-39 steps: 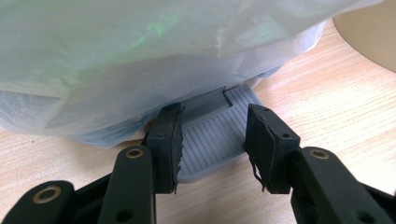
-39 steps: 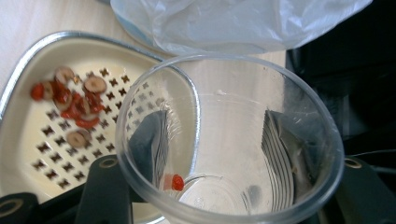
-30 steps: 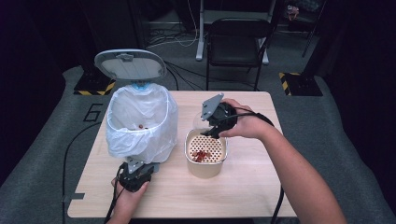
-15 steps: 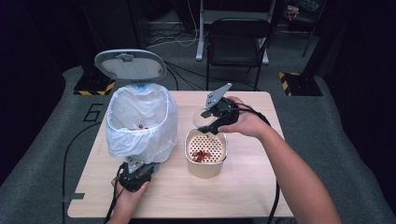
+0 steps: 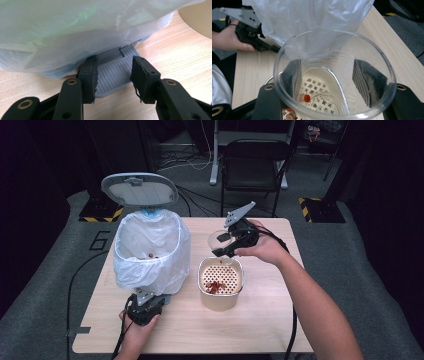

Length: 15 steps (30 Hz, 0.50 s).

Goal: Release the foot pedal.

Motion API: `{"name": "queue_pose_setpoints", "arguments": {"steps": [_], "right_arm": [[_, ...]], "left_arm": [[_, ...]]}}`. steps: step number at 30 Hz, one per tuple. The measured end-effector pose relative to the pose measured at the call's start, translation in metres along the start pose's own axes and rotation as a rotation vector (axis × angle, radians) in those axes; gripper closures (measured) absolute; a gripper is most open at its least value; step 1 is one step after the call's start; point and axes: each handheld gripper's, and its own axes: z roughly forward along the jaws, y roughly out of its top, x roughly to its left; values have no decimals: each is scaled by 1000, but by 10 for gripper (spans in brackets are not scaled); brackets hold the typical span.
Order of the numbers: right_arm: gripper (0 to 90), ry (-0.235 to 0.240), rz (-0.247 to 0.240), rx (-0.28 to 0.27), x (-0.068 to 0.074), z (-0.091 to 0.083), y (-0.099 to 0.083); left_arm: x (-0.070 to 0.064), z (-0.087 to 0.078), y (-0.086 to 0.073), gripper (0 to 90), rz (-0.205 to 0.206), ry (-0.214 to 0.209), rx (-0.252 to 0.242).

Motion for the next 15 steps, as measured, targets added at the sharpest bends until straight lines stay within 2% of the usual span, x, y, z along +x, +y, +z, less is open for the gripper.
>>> {"name": "queue_pose_setpoints", "arguments": {"steps": [5, 14, 15], "right_arm": [[407, 3, 18, -25, -2, -3, 2], [408, 45, 63, -67, 0, -10, 18], [408, 54, 62, -69, 2, -11, 21]], "left_arm": [[0, 0, 0, 561, 1, 3, -5], [0, 0, 0, 561, 3, 5, 0], [1, -1, 0, 561, 20, 4, 12]]}}
